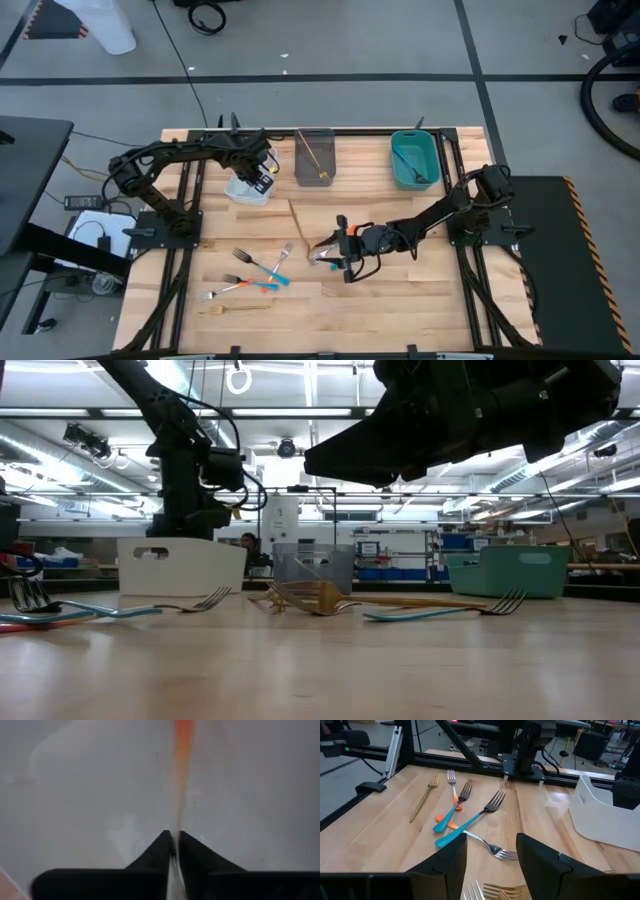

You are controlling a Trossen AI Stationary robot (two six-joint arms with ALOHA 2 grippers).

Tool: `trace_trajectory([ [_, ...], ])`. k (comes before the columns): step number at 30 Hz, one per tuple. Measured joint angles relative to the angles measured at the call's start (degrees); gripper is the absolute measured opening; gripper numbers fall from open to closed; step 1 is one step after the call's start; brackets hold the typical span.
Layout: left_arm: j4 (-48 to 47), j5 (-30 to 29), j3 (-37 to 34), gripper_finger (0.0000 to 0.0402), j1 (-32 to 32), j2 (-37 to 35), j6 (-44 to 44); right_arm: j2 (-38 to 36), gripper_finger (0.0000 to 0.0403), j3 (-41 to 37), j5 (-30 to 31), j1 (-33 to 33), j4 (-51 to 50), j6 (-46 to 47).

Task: Sort silverware by color (type)
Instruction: Put the orange fork into the white bin, then put the yellow fork into the black bin

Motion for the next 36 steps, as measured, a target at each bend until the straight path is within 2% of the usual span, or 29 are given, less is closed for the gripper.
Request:
trace_trajectory([
  [7,-10.2,0.0,7.1,0.0132,0.0,-0.2,1.2,0.0,0.0181,0.0,-0.1,0.0,0.0,0.0],
  [14,-23.9,0.0,18.8,0.0145,-4.0,-0.2,4.9,0.0,0.0181,0.0,-0.1,0.0,0.0,-0.6],
  [17,-28.6,-0.6,23.0,0.0145,-8.3,-0.2,5.6,0.0,0.0181,0.0,0.0,0.0,-0.1,-0.9],
  [22,-32.8,-1.3,27.9,0.0146,-17.3,-0.2,1.7,0.0,0.0181,0.0,0.1,0.0,-0.7,-1.1],
  [36,-34.2,-1.6,28.7,0.0146,-39.9,-0.2,-12.0,0.0,0.0181,0.0,0.2,0.0,-0.8,-1.8],
])
